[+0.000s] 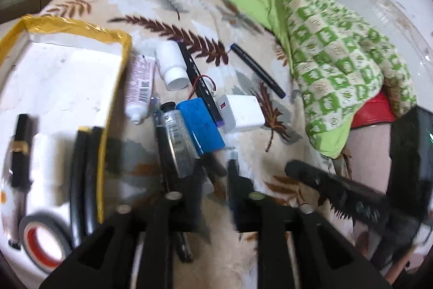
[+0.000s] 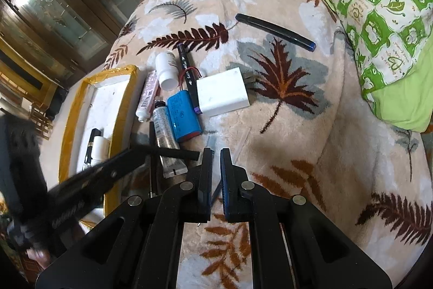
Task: Organize objects
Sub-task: 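Close the right tool on the clear pen while the left tool grasps the black pen, then carry the clear pen and black pen into the tray and open both tools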
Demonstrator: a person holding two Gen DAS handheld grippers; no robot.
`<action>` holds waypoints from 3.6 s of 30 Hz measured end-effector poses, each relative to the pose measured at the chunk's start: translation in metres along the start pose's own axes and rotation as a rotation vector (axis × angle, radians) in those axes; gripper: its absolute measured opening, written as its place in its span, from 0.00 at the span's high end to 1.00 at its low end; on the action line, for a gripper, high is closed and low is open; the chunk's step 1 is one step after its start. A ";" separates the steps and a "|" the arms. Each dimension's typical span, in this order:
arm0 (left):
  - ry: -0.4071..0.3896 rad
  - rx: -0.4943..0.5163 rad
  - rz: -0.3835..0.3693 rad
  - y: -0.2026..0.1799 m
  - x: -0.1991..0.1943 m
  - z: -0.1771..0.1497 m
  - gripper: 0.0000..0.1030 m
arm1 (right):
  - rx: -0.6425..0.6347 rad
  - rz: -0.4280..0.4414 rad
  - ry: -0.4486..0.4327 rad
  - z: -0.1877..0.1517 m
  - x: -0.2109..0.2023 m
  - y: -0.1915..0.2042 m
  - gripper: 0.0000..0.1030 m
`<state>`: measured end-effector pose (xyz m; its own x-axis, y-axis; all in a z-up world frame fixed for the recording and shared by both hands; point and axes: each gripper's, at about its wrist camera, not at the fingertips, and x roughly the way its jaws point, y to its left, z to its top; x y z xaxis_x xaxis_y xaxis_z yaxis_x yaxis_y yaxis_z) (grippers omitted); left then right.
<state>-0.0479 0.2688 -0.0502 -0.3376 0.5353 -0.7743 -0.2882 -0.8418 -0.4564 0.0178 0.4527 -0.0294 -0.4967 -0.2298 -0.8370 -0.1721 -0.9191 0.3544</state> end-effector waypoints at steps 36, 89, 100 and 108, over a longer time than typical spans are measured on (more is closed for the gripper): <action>-0.047 -0.156 -0.124 0.036 -0.045 -0.038 0.91 | -0.013 0.046 0.058 -0.005 0.015 0.002 0.95; -0.102 -0.296 0.116 0.188 -0.106 -0.010 0.91 | -0.235 0.172 0.123 0.023 0.090 0.170 0.95; -0.072 -0.259 0.155 0.187 -0.088 -0.012 0.91 | -0.278 0.063 0.132 0.028 0.132 0.185 0.95; -0.161 -0.269 0.038 0.183 -0.104 -0.013 0.62 | -0.193 0.128 0.111 0.030 0.127 0.179 0.90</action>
<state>-0.0535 0.0583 -0.0591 -0.4870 0.4892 -0.7235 -0.0328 -0.8381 -0.5445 -0.1014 0.2683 -0.0599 -0.4055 -0.3722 -0.8349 0.0573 -0.9219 0.3831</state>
